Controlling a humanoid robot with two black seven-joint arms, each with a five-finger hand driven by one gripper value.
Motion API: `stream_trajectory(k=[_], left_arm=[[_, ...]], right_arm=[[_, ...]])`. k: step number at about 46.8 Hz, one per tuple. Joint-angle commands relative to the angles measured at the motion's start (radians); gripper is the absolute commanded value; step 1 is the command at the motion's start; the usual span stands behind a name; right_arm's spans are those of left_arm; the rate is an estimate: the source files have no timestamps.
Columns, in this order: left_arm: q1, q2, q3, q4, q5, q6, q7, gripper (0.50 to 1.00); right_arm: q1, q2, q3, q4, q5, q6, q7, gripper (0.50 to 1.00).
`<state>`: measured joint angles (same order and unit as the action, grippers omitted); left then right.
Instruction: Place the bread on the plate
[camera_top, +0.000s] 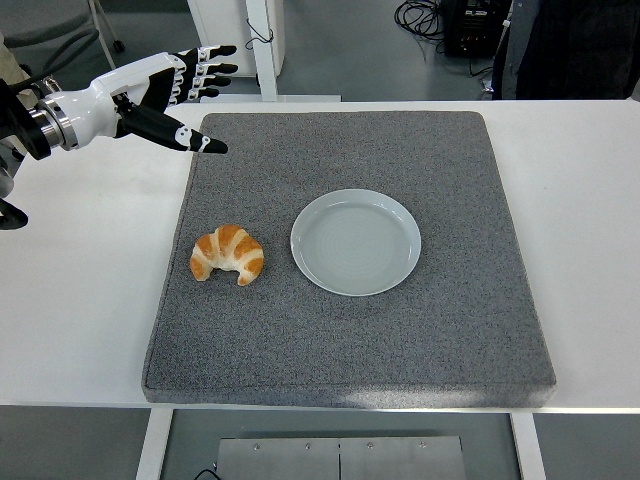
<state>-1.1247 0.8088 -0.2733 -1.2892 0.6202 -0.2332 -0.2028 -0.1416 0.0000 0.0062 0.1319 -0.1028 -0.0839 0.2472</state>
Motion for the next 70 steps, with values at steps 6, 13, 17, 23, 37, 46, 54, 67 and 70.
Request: stream_trajectory(k=[6, 13, 17, 23, 37, 46, 54, 67, 70], left_arm=[[0.014, 0.027, 0.0, -0.024, 0.134, -0.028, 0.0, 0.992], [0.033, 0.038, 0.0, -0.03, 0.236, -0.032, 0.0, 0.99], [0.036, 0.05, 0.0, -0.047, 0.262, -0.035, -0.001, 0.989], [0.052, 0.058, 0.0, -0.056, 0.3, -0.037, -0.004, 0.989], [0.123, 0.052, -0.001, -0.058, 0.44, -0.026, -0.006, 0.981], [0.151, 0.024, 0.0, -0.053, 0.49, 0.015, -0.004, 0.957], [0.191, -0.022, 0.0, -0.042, 0.535, 0.067, -0.003, 0.952], [0.221, -0.074, 0.002, -0.018, 0.544, 0.084, -0.003, 0.958], [0.223, -0.083, 0.012, 0.001, 0.555, 0.097, -0.003, 0.958]], right_arm=[[0.001, 0.0, 0.0, 0.0, 0.0, 0.0, 0.0, 1.0], [-0.001, 0.0, 0.0, 0.0, 0.0, 0.0, 0.0, 1.0], [0.001, 0.0, 0.0, 0.0, 0.0, 0.0, 0.0, 1.0], [-0.001, 0.0, 0.0, 0.0, 0.0, 0.0, 0.0, 1.0], [-0.001, 0.0, 0.0, 0.0, 0.0, 0.0, 0.0, 1.0], [-0.001, 0.0, 0.0, 0.0, 0.0, 0.001, 0.0, 1.0], [0.001, 0.0, 0.0, 0.0, 0.0, 0.0, 0.0, 1.0], [-0.001, 0.0, 0.0, 0.0, 0.0, 0.001, 0.0, 1.0], [-0.001, 0.0, 0.0, 0.0, 0.0, 0.0, 0.0, 1.0]])
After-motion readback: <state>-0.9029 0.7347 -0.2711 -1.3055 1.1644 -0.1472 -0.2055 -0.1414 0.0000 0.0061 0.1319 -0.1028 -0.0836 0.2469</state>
